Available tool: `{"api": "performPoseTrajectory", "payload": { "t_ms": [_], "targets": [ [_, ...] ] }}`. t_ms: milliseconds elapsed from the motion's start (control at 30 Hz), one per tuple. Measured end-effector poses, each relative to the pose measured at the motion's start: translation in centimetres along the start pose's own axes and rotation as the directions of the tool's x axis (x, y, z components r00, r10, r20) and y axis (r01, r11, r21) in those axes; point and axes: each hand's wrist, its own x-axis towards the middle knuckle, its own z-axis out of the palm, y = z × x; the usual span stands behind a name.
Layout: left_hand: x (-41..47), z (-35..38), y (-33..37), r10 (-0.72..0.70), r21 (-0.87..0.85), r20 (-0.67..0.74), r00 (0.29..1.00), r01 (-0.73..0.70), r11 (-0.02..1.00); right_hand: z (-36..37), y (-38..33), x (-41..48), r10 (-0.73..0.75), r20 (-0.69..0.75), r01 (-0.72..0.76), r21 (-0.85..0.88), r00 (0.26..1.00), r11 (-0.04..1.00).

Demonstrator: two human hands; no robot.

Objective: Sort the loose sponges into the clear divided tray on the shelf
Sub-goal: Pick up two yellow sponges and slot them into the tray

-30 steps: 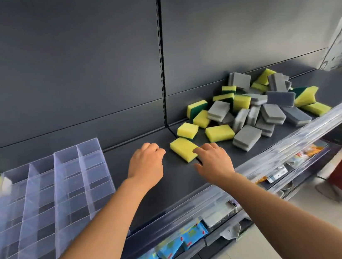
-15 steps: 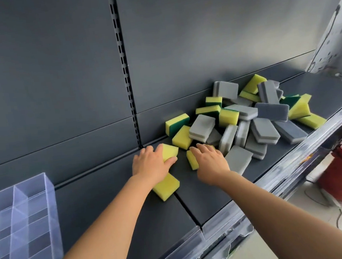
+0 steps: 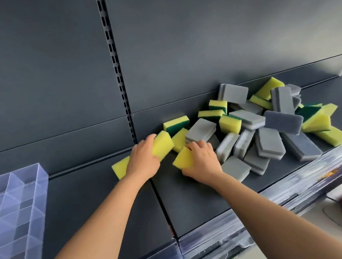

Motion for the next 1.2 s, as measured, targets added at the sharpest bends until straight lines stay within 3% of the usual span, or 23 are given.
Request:
{"api": "performPoseTrajectory", "payload": {
  "t_ms": [67, 167, 333, 567, 767, 1200],
  "targets": [
    [-0.8, -0.7, 0.2, -0.047, -0.103, -0.103, 0.994, 0.036, 0.994, -0.4, -0.6, -0.2, 0.006, -0.05, 0.004, 0.195, 0.999, 0.981],
    [-2.8, -1.7, 0.1, -0.113, -0.32, -0.139, 0.984, 0.063, 0.945, -0.8, -1.8, -0.9, 0.002, -0.094, 0.038, 0.421, 0.996, 0.906],
    [-7.5, -4.6, -0.8, -0.275, -0.591, -0.18, 0.945, 0.12, 0.798, -0.4, -3.8, -2.4, -0.106, -0.153, 0.176, 0.581, 0.983, 0.795],
    [-13.7, -8.3, -5.4, -0.39, -0.644, -0.319, 0.864, 0.104, 0.758, 0.6, -10.1, -4.7, -0.258, -0.142, 0.281, 0.7, 0.956, 0.656],
    [-19.3, -12.5, -10.3, -0.446, -0.644, -0.414, 0.794, 0.091, 0.76, 3.0, -17.5, -7.5, -0.365, -0.153, 0.361, 0.702, 0.918, 0.614],
    [-30.2, -23.6, -23.8, -0.45, -0.564, -0.44, 0.777, 0.151, 0.812, 9.1, -35.4, -14.6, -0.398, -0.169, 0.383, 0.74, 0.902, 0.553]
  ]
}}
